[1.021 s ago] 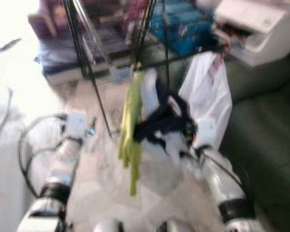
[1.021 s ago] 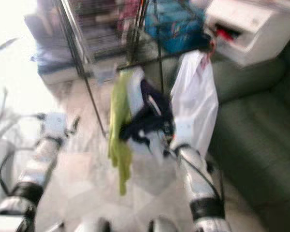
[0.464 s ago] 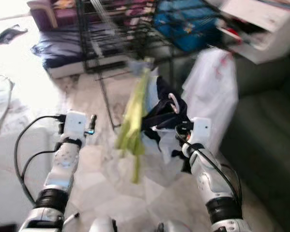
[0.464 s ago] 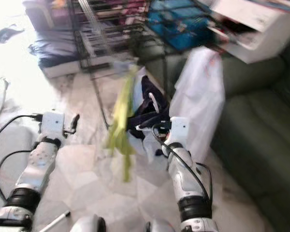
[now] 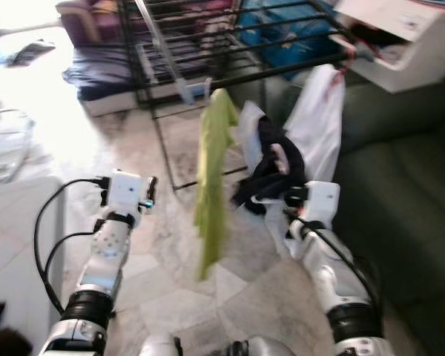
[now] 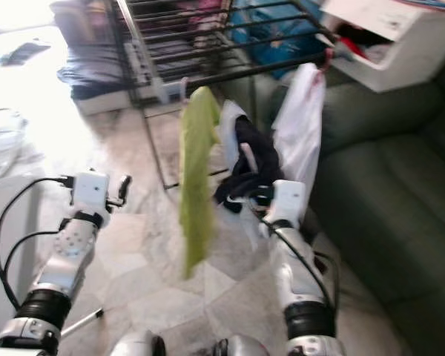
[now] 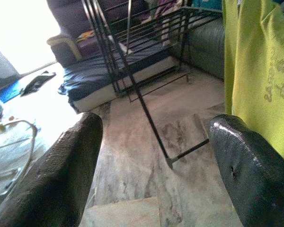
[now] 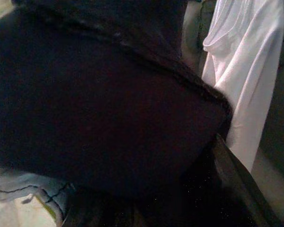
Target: Hang hanger
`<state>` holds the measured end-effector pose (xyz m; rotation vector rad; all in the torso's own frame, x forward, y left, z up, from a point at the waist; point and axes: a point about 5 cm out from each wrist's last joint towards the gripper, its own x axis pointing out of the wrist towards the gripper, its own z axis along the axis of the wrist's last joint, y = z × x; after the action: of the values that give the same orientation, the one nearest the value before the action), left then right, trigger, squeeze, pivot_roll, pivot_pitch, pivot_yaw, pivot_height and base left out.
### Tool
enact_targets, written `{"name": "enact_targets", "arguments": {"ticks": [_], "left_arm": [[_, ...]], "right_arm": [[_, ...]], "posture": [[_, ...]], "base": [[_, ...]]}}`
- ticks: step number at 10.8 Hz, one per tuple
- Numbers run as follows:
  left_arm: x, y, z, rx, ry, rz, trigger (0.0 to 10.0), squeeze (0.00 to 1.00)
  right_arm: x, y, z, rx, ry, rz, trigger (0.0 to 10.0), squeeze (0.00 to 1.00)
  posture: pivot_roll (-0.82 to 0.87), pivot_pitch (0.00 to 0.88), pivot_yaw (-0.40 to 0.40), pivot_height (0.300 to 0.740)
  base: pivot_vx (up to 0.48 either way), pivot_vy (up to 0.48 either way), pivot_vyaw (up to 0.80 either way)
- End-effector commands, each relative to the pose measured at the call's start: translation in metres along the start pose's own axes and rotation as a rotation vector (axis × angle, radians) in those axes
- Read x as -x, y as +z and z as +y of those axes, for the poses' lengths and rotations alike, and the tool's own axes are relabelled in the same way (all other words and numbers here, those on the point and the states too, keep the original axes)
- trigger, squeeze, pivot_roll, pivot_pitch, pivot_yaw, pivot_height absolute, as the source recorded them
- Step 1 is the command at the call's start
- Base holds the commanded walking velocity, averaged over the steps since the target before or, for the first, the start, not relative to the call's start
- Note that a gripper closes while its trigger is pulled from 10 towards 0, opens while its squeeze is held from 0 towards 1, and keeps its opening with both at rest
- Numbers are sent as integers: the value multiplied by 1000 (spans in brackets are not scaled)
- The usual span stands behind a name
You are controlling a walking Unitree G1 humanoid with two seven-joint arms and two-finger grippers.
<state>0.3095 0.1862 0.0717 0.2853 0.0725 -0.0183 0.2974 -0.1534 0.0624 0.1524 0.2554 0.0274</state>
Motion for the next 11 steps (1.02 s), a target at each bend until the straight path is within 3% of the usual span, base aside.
{"name": "enact_targets", "arguments": {"ticks": [1,3,5,9,11], "left_arm": [[0,3,4,-7,-5,-17,10000,0],[-2,7,5,-8,-12,-39,10000,0],[-3,8,3,-7,-19,-43,10000,0],[-2,7,3,-6,-22,-41,10000,0],[-2,7,4,-9,-18,-41,10000,0]], "right_arm": [[-3,13,4,-4,7,-61,10000,0],[-4,24,-4,-13,-46,-130,10000,0],[-5,33,-17,34,-140,-179,10000,0],[-5,32,-38,35,-298,-166,10000,0],[-7,31,-41,25,-315,-155,10000,0]], "posture": [[-69,44,-24,740],[-69,44,-24,740],[-72,44,-24,740],[-68,46,-24,740],[-68,46,-24,740]], "base": [[0,0,0],[163,0,0],[375,0,0],[391,0,0],[394,0,0]]}}
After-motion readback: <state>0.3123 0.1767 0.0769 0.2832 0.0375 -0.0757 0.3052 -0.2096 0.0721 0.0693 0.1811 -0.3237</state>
